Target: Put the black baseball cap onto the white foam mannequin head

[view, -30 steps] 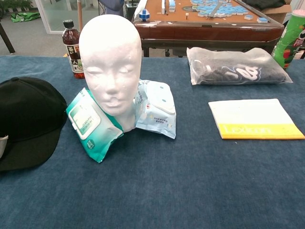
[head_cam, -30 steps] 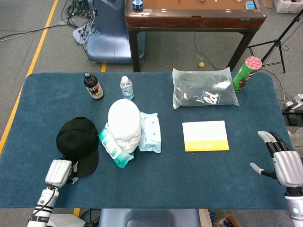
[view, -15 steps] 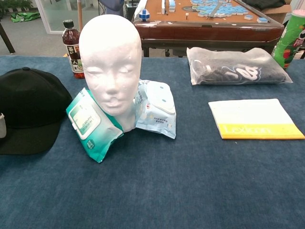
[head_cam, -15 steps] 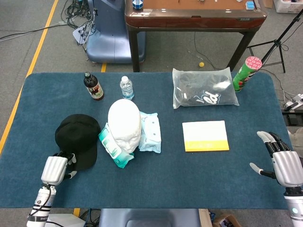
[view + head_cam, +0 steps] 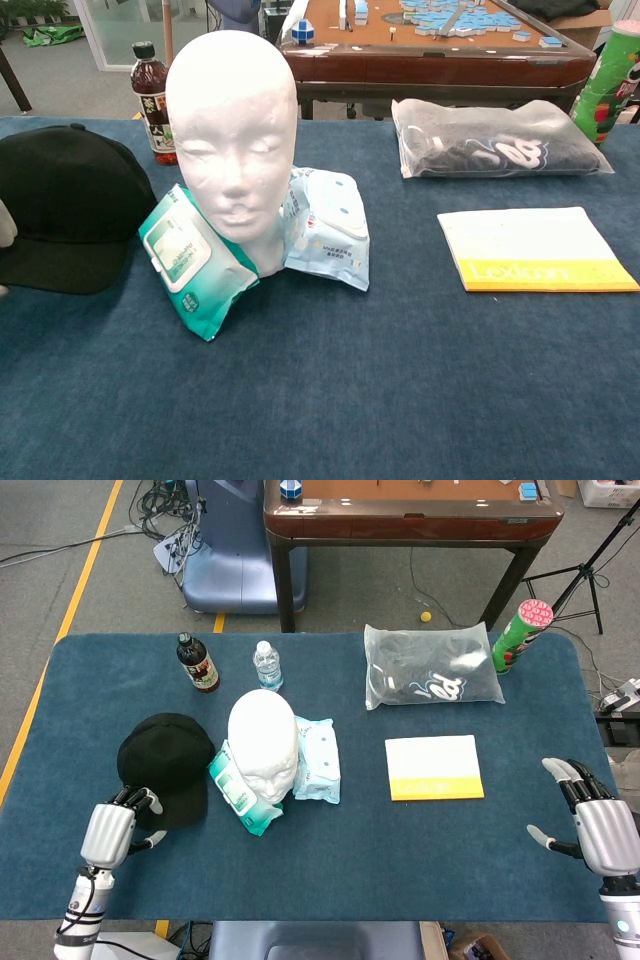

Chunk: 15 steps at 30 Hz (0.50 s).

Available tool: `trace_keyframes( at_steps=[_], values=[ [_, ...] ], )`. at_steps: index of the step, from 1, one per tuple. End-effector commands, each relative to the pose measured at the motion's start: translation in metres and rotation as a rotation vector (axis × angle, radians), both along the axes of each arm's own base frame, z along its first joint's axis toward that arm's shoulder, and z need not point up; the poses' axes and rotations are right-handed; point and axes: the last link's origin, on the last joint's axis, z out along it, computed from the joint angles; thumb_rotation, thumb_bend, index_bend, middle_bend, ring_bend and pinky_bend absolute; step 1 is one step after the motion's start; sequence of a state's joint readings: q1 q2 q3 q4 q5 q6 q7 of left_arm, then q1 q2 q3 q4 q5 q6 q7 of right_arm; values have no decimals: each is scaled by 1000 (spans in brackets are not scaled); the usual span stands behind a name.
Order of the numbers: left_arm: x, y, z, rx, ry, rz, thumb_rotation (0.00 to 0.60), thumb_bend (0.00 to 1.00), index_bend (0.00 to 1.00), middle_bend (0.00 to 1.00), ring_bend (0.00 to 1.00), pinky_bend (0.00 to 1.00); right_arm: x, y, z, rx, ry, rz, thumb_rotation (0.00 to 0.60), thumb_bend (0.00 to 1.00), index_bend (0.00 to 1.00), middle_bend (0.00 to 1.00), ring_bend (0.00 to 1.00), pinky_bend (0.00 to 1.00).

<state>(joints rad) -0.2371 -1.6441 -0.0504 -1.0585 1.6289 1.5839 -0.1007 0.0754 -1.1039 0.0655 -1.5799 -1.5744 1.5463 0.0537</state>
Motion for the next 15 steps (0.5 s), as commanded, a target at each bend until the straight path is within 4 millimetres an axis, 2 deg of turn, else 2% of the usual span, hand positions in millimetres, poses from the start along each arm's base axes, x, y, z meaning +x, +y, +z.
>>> trace_keyframes(
  at_steps=[1, 7, 15],
  values=[
    [2, 3, -1, 17, -29, -33, 600, 111, 552, 452, 284, 510, 0, 0, 0, 1, 0, 0, 600, 0, 133, 179, 118, 304],
    [-1, 4, -4, 11, -47, -24, 600, 141, 556, 453, 284, 510, 0, 0, 0, 0, 0, 0, 600, 0, 134, 179, 118, 304],
    [-4, 4, -5, 10, -58, -20, 600, 301, 566, 452, 284, 502, 0, 0, 0, 2, 0, -1, 600, 0, 133, 179, 119, 303]
  ],
)
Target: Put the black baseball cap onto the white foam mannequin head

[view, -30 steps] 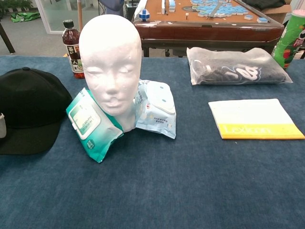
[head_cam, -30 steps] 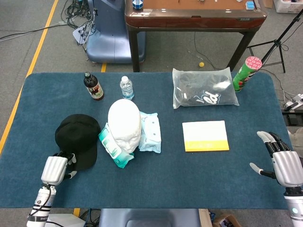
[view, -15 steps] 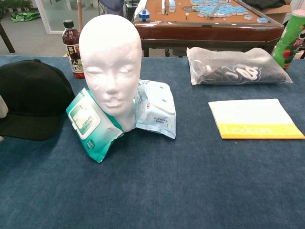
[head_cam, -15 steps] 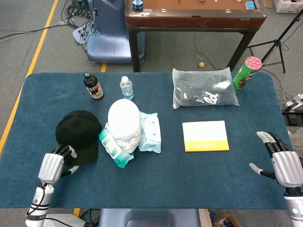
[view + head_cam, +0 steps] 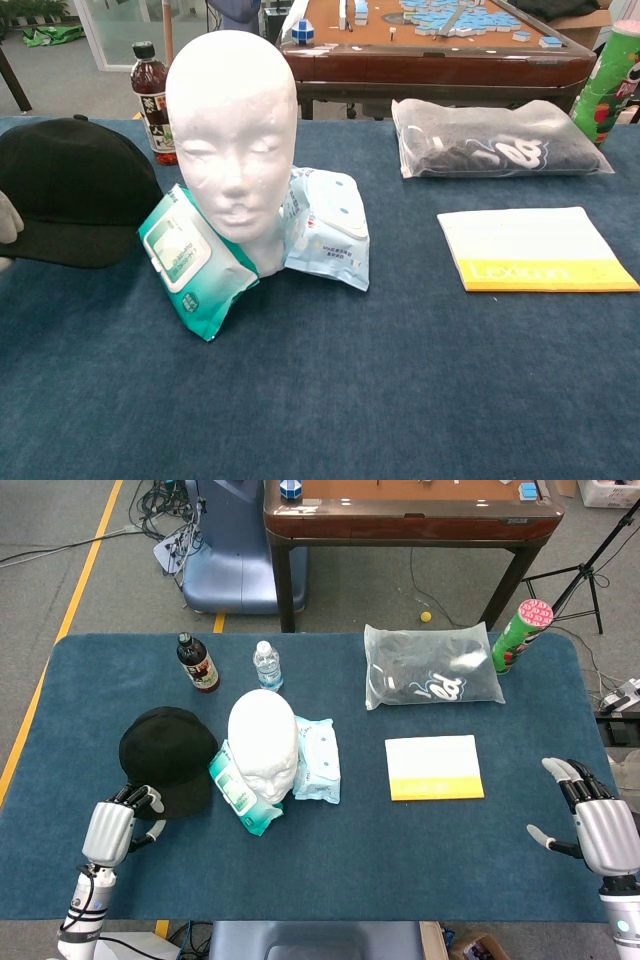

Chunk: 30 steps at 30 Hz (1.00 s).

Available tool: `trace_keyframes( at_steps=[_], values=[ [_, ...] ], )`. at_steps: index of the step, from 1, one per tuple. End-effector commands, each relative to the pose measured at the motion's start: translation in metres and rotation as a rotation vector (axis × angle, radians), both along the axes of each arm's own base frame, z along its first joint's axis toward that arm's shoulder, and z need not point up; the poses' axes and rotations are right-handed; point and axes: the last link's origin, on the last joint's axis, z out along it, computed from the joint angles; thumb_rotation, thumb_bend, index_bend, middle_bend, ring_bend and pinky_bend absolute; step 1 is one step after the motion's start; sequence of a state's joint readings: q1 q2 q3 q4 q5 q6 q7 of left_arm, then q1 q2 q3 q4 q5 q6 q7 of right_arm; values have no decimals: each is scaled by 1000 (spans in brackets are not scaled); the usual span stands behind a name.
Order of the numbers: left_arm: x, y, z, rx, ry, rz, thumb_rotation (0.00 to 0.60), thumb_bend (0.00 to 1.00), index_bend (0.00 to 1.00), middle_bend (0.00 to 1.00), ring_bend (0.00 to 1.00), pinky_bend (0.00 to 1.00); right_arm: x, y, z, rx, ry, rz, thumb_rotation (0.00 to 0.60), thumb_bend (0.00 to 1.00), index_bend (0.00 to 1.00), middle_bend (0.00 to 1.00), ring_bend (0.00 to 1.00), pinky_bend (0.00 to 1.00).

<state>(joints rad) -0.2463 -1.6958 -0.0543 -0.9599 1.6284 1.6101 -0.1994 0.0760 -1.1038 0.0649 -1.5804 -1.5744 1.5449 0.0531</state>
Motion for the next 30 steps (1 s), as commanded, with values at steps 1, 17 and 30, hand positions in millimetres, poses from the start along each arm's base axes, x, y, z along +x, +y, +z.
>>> trace_keyframes(
  at_steps=[1, 17, 30],
  values=[
    [0, 0, 0, 3, -3, 0, 600, 308, 566, 452, 284, 500, 0, 0, 0, 0, 0, -1, 600, 0, 134, 179, 119, 303],
    [2, 2, 7, 54, -62, -37, 600, 381, 605, 451, 285, 486, 0, 0, 0, 0, 1, 1, 600, 0, 134, 179, 119, 303],
    [11, 10, 34, 169, -40, -107, 600, 382, 680, 453, 285, 486, 1, 2, 0, -1, -2, 9, 600, 0, 134, 179, 118, 304]
  ],
)
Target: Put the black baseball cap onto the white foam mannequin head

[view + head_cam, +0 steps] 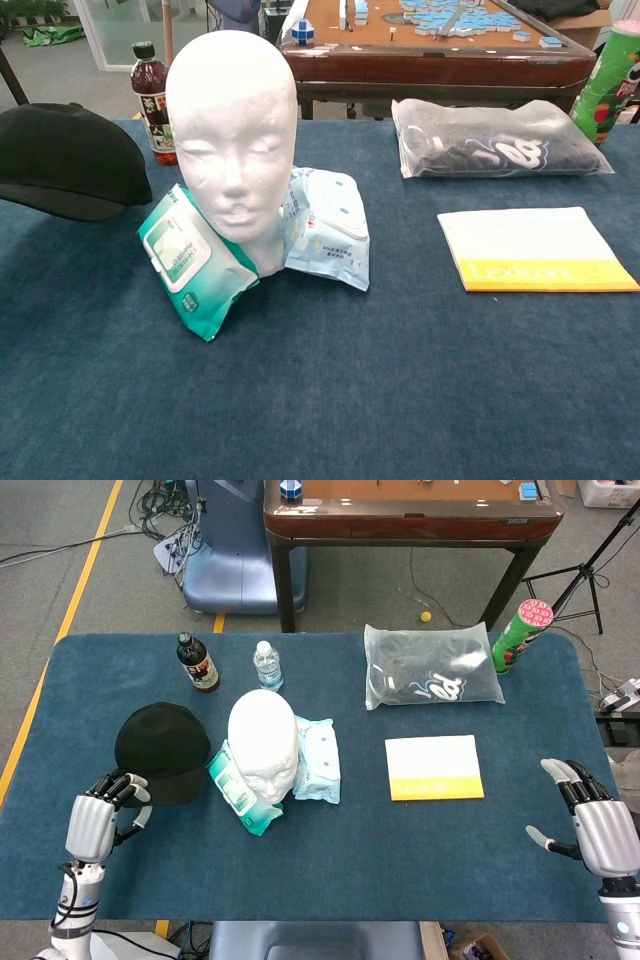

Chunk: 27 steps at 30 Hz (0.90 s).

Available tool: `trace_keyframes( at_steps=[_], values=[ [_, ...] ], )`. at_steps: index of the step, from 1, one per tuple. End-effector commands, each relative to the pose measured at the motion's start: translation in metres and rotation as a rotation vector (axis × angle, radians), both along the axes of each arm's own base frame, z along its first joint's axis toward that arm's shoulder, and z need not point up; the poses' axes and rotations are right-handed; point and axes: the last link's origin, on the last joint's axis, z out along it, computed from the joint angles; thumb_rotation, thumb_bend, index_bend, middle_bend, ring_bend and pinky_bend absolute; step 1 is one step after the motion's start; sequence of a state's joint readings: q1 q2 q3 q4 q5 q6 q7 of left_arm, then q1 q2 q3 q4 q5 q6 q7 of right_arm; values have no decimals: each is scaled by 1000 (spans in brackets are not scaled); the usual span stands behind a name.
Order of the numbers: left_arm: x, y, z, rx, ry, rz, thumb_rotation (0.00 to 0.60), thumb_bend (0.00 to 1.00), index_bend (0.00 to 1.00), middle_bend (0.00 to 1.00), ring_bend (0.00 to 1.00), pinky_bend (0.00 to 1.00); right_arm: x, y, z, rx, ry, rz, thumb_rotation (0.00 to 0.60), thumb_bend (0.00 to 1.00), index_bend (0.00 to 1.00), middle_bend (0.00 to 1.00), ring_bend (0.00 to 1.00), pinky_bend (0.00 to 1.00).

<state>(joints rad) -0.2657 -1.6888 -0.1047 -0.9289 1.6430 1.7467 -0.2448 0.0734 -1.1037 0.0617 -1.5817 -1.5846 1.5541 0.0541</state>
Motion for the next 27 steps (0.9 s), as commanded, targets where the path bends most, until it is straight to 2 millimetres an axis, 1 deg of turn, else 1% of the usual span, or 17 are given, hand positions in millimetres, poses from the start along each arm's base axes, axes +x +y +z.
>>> trace_keyframes(
  at_steps=[1, 6, 18, 23, 27],
  values=[
    [3, 3, 8, 35, 12, -14, 600, 382, 696, 453, 285, 486, 0, 0, 0, 0, 0, 0, 600, 0, 134, 179, 119, 304],
    [5, 5, 18, 68, 38, -22, 600, 381, 728, 455, 285, 486, 0, 0, -1, 2, 2, 0, 600, 0, 133, 179, 119, 304],
    [12, 9, 31, 128, 47, -46, 600, 380, 806, 484, 285, 486, 0, -1, -1, 3, 3, -2, 600, 0, 134, 179, 119, 304],
    [18, 13, 41, 161, 41, -75, 600, 380, 829, 502, 292, 486, 0, -1, -1, 3, 2, -2, 600, 0, 134, 179, 118, 304],
    [25, 20, 51, 193, 44, -104, 600, 380, 836, 508, 295, 486, 0, -1, -2, 5, 3, -2, 600, 0, 134, 179, 119, 303]
  ],
)
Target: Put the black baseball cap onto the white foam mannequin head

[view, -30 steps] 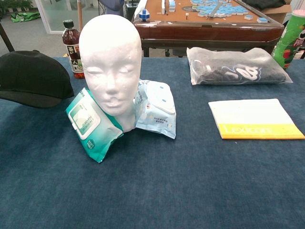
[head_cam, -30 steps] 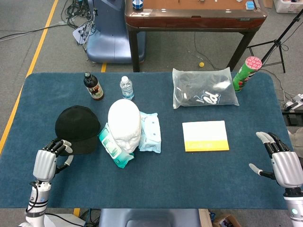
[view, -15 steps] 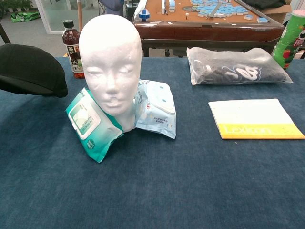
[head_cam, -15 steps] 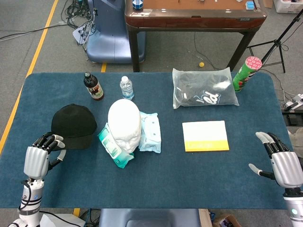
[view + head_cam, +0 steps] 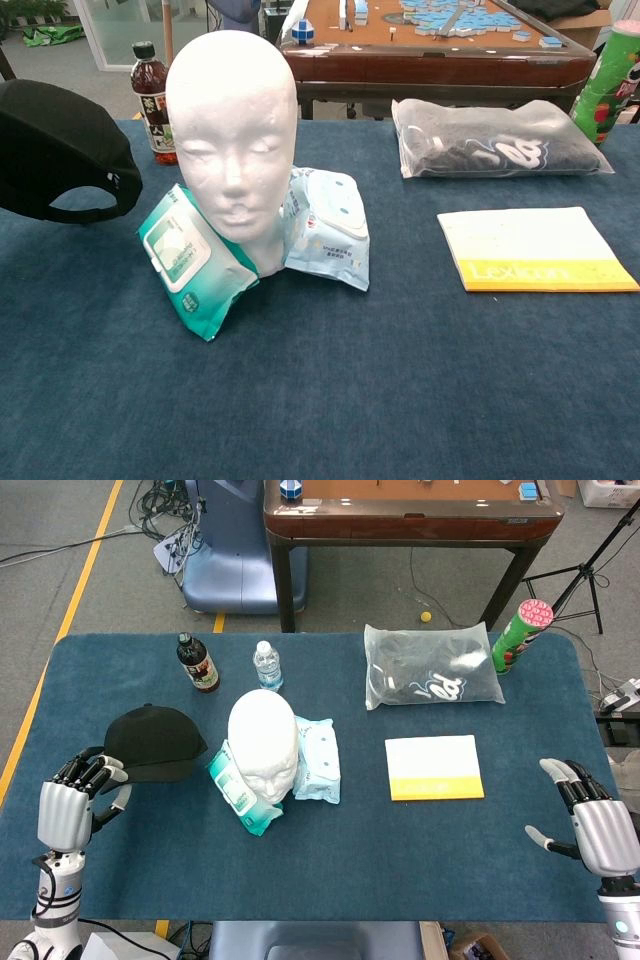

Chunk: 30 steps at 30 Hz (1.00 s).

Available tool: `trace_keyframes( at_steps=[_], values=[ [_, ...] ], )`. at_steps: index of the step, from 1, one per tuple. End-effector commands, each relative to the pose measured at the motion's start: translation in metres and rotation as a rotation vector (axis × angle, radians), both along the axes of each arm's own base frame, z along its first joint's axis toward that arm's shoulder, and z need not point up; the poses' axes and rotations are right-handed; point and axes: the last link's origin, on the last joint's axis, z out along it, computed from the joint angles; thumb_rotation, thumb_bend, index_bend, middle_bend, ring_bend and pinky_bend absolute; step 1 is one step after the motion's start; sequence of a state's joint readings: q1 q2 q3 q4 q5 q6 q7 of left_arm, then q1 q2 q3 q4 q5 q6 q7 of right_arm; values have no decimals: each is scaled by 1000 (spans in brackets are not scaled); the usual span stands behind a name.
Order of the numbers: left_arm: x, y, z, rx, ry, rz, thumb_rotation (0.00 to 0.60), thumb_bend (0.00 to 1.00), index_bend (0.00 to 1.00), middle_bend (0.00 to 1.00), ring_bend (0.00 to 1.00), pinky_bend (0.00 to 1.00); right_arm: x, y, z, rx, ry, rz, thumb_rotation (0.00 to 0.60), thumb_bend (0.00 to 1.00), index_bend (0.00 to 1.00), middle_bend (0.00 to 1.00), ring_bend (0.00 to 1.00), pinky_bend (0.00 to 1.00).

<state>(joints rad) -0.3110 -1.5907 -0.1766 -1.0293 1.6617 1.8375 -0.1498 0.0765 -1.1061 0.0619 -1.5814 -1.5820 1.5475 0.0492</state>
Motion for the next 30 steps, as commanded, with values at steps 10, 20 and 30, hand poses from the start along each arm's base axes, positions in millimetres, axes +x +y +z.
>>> trace_keyframes(
  at_steps=[10, 20, 30],
  values=[
    [27, 24, 28, 72, 50, -87, 600, 380, 839, 510, 295, 486, 0, 0, 0, 0, 1, 0, 600, 0, 133, 179, 119, 303],
    [61, 53, 41, 112, 58, -150, 600, 380, 840, 512, 295, 486, 0, 0, 1, -1, -3, 2, 600, 0, 134, 179, 118, 304],
    [101, 81, 39, 107, 73, -208, 600, 380, 842, 513, 295, 486, 0, 0, 3, -4, -9, 2, 600, 0, 134, 179, 118, 304]
  ],
)
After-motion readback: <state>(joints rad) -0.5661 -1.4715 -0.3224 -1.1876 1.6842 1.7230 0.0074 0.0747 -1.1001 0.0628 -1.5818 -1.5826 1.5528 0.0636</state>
